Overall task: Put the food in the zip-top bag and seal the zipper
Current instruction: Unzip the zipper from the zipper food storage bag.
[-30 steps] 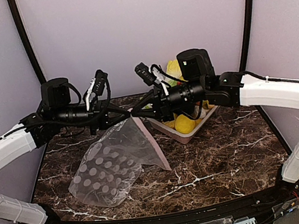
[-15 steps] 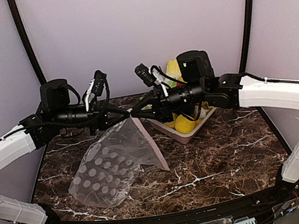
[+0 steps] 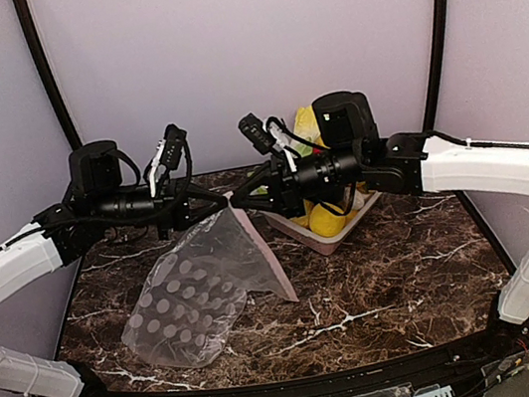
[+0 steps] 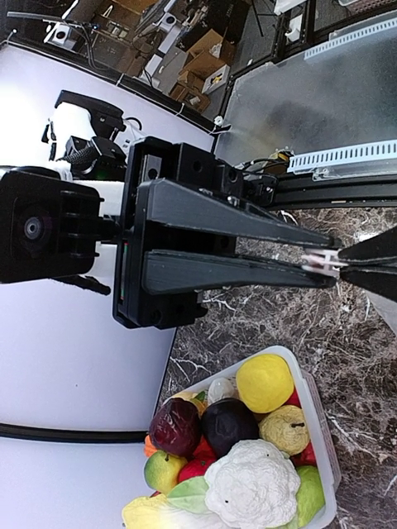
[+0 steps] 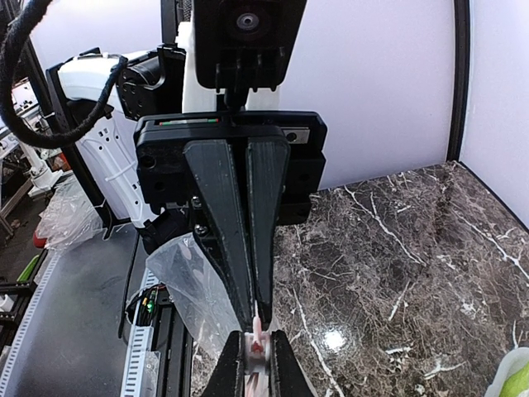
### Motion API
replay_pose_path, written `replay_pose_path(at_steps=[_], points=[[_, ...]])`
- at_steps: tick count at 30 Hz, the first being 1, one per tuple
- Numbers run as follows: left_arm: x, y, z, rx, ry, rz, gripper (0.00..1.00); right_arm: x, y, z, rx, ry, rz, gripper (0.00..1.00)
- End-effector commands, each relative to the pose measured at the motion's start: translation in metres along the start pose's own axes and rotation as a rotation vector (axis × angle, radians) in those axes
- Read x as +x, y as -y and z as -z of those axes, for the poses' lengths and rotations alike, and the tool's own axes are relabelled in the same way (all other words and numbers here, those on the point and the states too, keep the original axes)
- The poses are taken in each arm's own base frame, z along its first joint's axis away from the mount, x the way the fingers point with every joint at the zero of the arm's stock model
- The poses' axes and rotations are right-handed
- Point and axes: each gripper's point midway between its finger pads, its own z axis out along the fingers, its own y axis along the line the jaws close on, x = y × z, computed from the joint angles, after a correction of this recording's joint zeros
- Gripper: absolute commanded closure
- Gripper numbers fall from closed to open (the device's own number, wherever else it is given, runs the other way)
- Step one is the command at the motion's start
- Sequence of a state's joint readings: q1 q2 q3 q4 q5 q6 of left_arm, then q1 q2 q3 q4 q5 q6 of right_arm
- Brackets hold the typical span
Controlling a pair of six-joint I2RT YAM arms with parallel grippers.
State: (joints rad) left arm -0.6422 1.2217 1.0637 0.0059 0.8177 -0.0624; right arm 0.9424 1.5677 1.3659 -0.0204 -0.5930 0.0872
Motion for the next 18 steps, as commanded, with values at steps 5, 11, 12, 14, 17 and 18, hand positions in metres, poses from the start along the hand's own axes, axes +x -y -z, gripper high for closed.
replay_pose_path(at_steps=[5,11,12,14,17,18], points=[[-0.0413,0.0004,0.0286,-0.085,0.134,-0.1,0.99,0.0502,0.0081,-0.0014,0.019,-0.141,-0.114,1.0],[-0.0418,-0.0021,0.0296,-0.097,0.139,-0.096,0.99,0.0515,0.0076,-0.001,0.018,-0.142,-0.117,1.0],[-0.0423,-0.0028,0.0303,-0.101,0.141,-0.096,0.99,0.0518,0.0081,-0.0009,0.019,-0.142,-0.118,1.0],[-0.0427,-0.0039,0.031,-0.106,0.144,-0.094,0.99,0.0529,0.008,-0.0011,0.02,-0.144,-0.12,1.0],[-0.0443,-0.0065,0.0331,-0.119,0.153,-0.089,0.99,0.0549,0.0089,-0.001,0.023,-0.148,-0.122,1.0],[-0.0452,-0.0067,0.0336,-0.119,0.158,-0.088,0.99,0.0558,0.0095,-0.0013,0.025,-0.149,-0.123,1.0]])
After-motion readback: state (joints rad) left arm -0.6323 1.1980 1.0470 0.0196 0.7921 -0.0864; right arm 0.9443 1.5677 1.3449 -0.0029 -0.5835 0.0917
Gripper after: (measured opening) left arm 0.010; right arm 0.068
